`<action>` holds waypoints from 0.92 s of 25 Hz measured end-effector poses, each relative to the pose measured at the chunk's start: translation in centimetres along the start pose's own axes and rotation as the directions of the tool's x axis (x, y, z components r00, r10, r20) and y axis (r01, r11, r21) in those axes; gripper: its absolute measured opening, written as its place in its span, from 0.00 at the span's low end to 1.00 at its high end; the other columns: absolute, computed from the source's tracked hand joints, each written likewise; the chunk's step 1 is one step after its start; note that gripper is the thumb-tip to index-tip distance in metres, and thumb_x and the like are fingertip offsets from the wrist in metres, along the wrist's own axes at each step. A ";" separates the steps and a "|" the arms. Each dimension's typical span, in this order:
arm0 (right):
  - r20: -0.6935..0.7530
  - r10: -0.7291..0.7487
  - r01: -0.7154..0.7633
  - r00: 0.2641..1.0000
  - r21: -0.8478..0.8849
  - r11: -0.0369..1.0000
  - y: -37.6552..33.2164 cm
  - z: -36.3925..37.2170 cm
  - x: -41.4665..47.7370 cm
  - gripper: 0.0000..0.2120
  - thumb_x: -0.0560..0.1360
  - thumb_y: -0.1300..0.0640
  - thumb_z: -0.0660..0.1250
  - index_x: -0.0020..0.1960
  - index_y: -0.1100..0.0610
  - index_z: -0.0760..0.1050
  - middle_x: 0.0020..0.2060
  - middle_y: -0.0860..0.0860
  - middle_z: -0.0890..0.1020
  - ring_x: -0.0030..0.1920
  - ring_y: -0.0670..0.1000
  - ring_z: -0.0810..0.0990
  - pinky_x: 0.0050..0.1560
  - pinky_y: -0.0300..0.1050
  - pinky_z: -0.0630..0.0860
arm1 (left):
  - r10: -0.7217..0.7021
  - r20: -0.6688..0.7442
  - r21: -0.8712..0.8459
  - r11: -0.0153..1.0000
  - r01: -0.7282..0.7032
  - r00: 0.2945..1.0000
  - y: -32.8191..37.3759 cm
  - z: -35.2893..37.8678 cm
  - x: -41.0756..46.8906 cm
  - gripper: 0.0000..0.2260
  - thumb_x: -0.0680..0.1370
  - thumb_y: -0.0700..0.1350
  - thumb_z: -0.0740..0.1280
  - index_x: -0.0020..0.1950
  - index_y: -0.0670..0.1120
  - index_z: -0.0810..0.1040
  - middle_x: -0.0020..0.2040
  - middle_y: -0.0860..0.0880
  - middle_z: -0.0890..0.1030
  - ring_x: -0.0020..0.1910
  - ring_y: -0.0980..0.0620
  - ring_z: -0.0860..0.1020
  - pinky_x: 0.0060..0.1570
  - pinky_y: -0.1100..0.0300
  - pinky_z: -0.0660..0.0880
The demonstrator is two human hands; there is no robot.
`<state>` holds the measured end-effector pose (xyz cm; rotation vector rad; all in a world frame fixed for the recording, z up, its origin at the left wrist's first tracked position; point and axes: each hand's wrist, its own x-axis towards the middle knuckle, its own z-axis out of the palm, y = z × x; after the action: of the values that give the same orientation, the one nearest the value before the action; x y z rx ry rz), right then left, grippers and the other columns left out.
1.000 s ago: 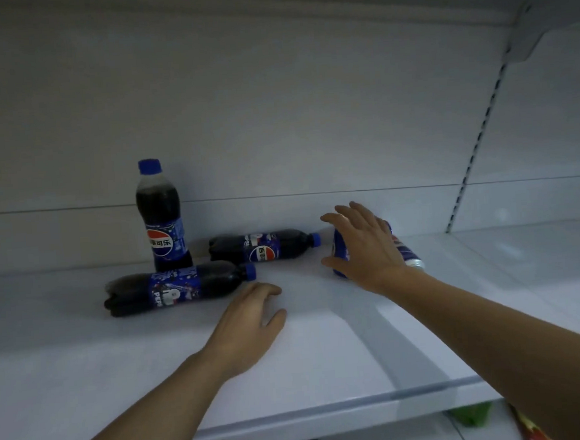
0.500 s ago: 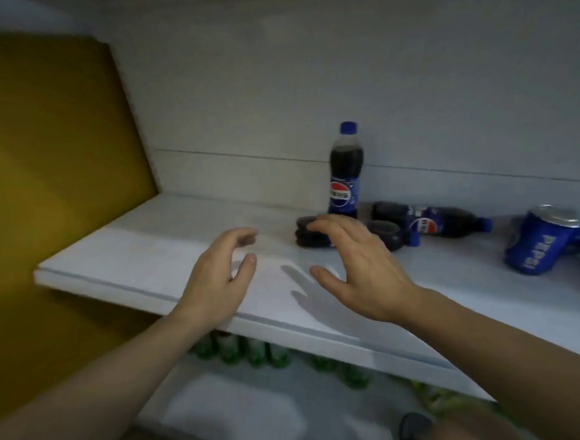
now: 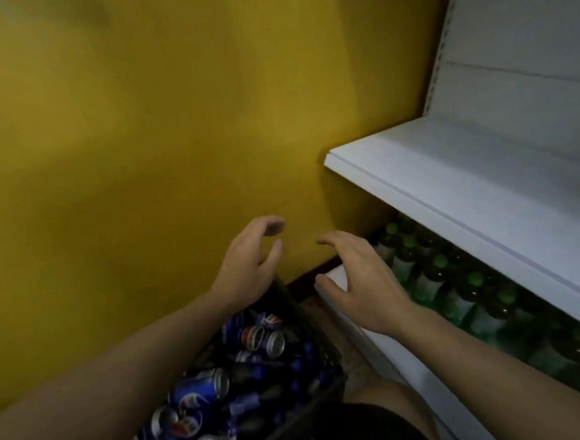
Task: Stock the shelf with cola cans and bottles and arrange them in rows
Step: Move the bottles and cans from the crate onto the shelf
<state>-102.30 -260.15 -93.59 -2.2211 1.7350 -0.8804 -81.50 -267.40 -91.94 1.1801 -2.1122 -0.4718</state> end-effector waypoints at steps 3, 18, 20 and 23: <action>0.086 -0.039 0.032 0.995 0.077 0.997 -1.6 4.7 1.5 0.25 0.79 0.44 0.65 0.74 0.47 0.64 0.71 0.45 0.69 0.72 0.46 0.65 0.70 0.45 0.67 | -0.092 -0.028 0.024 0.995 0.092 0.995 -3.5 -2.0 -2.8 0.13 0.84 0.44 0.63 0.69 0.46 0.73 0.65 0.51 0.77 0.62 0.60 0.73 0.59 0.63 0.72; 0.623 0.321 -0.400 0.713 -0.014 0.916 1.8 26.2 3.1 0.34 0.77 0.48 0.69 0.78 0.52 0.59 0.74 0.54 0.67 0.70 0.57 0.70 0.69 0.53 0.70 | -0.531 0.251 -0.086 0.821 0.565 0.809 -17.5 3.8 -12.3 0.16 0.83 0.42 0.64 0.71 0.52 0.71 0.67 0.57 0.75 0.66 0.61 0.73 0.66 0.61 0.72; 0.677 0.371 -0.347 0.636 -0.179 0.921 2.1 28.4 3.6 0.40 0.76 0.42 0.69 0.81 0.53 0.54 0.76 0.57 0.64 0.73 0.61 0.66 0.71 0.56 0.68 | -0.649 0.171 -0.249 0.700 0.669 0.742 -18.3 3.8 -12.9 0.14 0.83 0.39 0.64 0.67 0.52 0.73 0.62 0.57 0.78 0.61 0.61 0.76 0.59 0.64 0.76; 0.632 0.425 -0.263 0.648 -0.338 0.904 1.7 30.0 3.1 0.41 0.77 0.41 0.67 0.81 0.54 0.50 0.76 0.60 0.62 0.73 0.62 0.63 0.71 0.56 0.67 | -0.775 0.168 -0.429 0.499 0.753 0.609 -19.2 4.6 -14.9 0.13 0.82 0.36 0.63 0.62 0.52 0.74 0.58 0.51 0.80 0.56 0.55 0.80 0.46 0.65 0.78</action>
<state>-86.59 -269.75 -117.52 -1.8363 1.7895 0.2517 -67.48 -264.90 -112.12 1.7585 -1.1746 -1.2615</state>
